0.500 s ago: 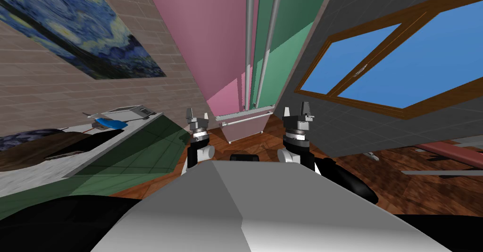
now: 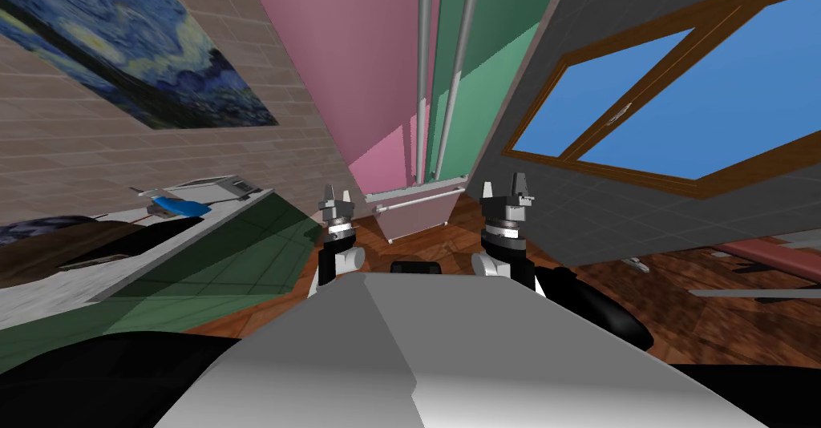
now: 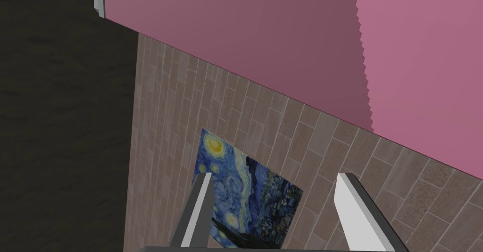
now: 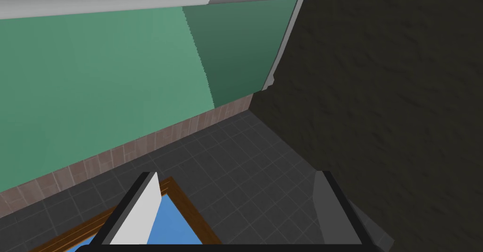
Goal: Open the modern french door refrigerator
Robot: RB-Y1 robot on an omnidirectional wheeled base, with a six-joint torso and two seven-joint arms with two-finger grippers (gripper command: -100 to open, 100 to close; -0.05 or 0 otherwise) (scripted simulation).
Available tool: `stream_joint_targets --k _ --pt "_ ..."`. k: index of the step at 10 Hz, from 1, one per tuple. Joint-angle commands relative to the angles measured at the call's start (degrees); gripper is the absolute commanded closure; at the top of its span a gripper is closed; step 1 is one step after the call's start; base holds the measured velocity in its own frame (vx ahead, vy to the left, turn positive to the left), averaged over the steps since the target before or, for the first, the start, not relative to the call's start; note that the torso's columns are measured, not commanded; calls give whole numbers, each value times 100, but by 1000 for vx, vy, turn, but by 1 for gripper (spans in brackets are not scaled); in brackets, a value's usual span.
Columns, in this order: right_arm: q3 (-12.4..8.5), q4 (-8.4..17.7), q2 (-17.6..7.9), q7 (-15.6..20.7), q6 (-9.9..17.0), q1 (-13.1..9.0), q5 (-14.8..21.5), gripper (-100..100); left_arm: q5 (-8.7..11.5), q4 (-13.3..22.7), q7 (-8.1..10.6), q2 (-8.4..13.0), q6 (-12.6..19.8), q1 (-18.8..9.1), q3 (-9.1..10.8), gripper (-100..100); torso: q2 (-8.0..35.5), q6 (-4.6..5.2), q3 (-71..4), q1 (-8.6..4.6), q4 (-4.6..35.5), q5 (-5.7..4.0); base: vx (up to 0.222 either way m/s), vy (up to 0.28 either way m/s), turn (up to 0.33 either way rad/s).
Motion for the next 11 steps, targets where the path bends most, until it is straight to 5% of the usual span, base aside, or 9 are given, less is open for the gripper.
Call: stream_joint_targets --k 1,4,5,11 --pt "0 0 0 0 0 0 0 0 0 0 0 0 0 0 0 0 424 0 -844 0 423 0 0 0 0" --pt "0 0 0 0 0 0 0 0 0 0 0 0 0 0 0 0 1693 0 -3381 0 1692 0 0 0 0" --pt "0 0 0 0 0 0 0 0 -2 77 0 259 -36 -21 5 -100 2116 0 -4227 0 2114 0 12 -1 6" --pt "0 2 0 0 0 1 0 0 -21 821 5 1002 -396 -225 51 -100 2383 0 -4765 -3 2383 -1 33 -4 13"
